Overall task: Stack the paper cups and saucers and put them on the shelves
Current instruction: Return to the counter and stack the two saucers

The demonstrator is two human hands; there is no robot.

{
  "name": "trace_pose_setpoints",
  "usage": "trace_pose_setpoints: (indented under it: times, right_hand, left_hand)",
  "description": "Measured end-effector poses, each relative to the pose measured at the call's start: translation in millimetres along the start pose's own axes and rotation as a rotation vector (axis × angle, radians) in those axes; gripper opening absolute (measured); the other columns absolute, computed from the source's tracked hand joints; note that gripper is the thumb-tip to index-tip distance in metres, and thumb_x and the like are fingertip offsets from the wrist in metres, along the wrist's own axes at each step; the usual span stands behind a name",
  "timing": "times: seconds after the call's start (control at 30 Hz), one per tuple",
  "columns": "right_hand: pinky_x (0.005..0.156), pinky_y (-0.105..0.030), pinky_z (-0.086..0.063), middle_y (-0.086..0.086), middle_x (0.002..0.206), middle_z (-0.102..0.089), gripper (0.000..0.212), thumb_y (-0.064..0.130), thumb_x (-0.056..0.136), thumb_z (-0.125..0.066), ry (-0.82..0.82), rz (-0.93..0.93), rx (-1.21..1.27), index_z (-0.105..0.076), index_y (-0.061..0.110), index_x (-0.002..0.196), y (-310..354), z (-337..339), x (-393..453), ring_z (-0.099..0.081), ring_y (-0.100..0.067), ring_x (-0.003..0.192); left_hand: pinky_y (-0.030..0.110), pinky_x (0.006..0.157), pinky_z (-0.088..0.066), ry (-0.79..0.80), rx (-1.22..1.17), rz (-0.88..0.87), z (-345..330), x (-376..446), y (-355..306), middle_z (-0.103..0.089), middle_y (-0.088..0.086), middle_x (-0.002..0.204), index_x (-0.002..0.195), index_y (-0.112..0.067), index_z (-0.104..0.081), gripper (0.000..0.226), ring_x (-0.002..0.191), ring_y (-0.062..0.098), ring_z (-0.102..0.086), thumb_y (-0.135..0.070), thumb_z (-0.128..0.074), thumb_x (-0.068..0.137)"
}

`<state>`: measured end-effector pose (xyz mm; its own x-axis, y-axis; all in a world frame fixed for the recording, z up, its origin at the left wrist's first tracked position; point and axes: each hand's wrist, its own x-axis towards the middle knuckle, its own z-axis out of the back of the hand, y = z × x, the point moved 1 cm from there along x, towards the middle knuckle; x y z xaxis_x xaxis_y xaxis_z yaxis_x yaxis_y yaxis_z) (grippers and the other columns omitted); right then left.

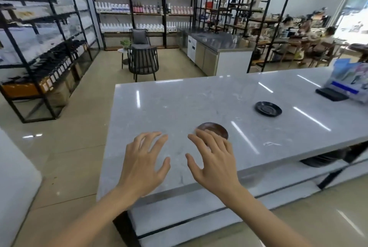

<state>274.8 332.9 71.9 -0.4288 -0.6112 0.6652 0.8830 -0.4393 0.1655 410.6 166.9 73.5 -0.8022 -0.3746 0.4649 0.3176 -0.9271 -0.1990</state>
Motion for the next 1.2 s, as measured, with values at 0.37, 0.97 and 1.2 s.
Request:
trace_pose_setpoints:
  times: [0.37, 0.97, 1.2]
  right_hand:
    - [0.1, -0.039, -0.046, 0.006, 0.137, -0.062, 0.043, 0.047, 0.093, -0.06, 0.104, -0.186, -0.076, -0.06, 0.027, 0.131, -180, -30, 17, -0.056, -0.018, 0.13]
    - [0.098, -0.038, -0.05, 0.004, 0.141, -0.057, 0.053, 0.057, 0.092, -0.059, 0.198, -0.463, -0.009, -0.055, 0.028, 0.135, -382, -56, 55, -0.055, -0.017, 0.128]
    - [0.081, -0.028, -0.055, 0.011, 0.14, -0.054, 0.072, 0.074, 0.083, -0.058, 0.296, -0.457, 0.054, -0.051, 0.028, 0.138, -489, -73, 93, -0.053, -0.013, 0.126]
  left_hand:
    - [0.044, 0.092, -0.054, 0.143, -0.141, -0.078, -138, 137, -93, -0.062, -0.001, 0.139, 0.138, -0.022, -0.062, 0.059, 0.127, 0.028, -0.055, -0.05, -0.05, 0.087]
    - [0.041, 0.101, -0.049, 0.318, -0.234, 0.02, -265, 285, -170, -0.062, -0.002, 0.137, 0.146, -0.025, -0.055, 0.064, 0.129, 0.022, -0.05, -0.056, -0.042, 0.091]
    - [0.04, 0.108, -0.045, 0.342, -0.287, 0.158, -326, 346, -206, -0.06, -0.004, 0.141, 0.149, -0.027, -0.051, 0.055, 0.132, 0.022, -0.048, -0.047, -0.055, 0.098]
